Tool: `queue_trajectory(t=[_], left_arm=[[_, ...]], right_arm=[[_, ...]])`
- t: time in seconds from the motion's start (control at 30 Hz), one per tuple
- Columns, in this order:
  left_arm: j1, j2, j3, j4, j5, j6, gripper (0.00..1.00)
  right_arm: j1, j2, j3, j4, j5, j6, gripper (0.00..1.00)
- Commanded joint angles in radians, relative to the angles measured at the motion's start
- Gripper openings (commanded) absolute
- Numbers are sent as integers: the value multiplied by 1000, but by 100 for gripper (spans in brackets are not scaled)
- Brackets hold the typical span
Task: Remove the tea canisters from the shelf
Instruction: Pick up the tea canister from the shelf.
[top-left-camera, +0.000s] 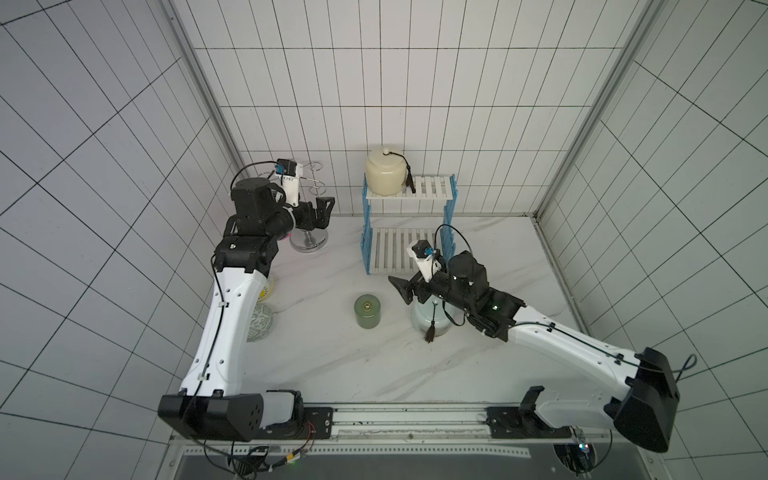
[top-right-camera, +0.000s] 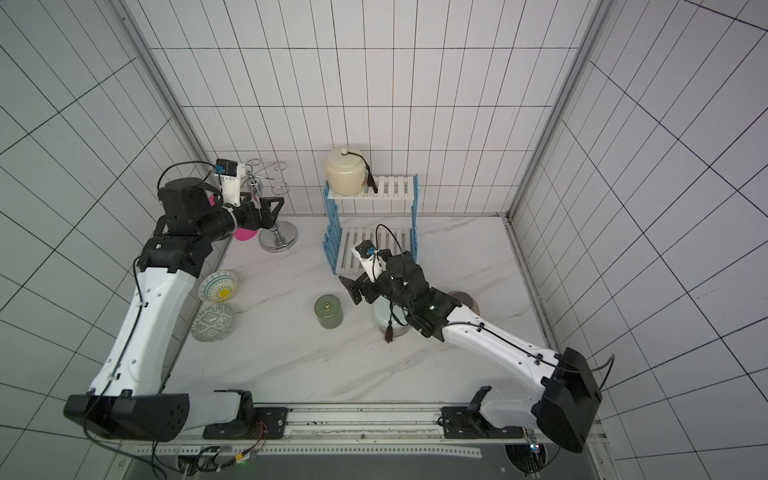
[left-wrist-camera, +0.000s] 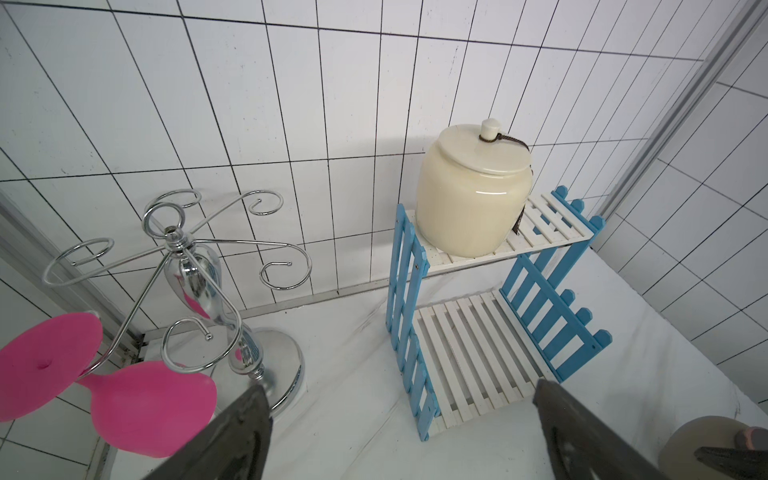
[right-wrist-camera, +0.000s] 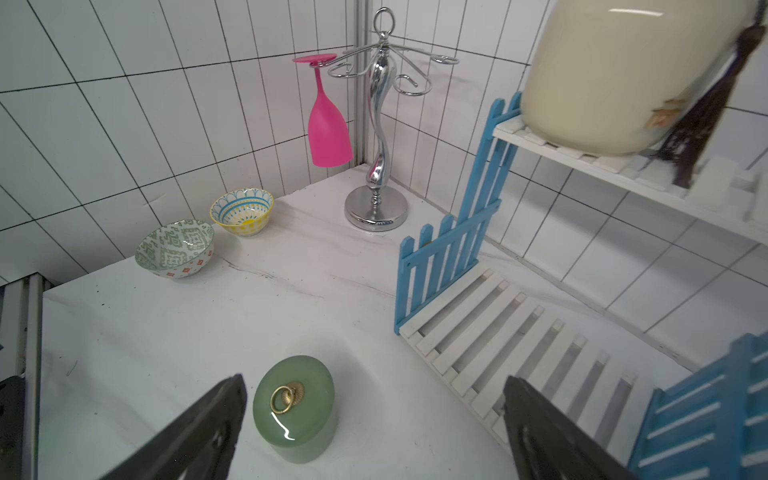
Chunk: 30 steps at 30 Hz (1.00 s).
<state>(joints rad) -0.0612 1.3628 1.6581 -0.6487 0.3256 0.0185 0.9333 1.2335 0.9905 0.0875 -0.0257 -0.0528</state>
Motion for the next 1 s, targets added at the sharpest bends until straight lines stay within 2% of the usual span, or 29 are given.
queue_trajectory(t=[0.0,0.3,0.5,0.63,0.97], left_arm=[[-43,67,111,-66,-77,50,99],[-147,249,355,-39,-125,36,99],[-194,405,563,-22,-129,0,97],[-228,505,675,-3,-145,23,97],[-259,730,884,77,-172,11,92]], right_arm=[[-40,-95,-53,-133,43,-11,99],[-173,-309,-138,-295,94,-19,99],[-219,-406,-215,-342,153,-48,99],[-223,-433,-285,-339,215,-95,99],[-222,-423,-294,-339,234,-104,99]])
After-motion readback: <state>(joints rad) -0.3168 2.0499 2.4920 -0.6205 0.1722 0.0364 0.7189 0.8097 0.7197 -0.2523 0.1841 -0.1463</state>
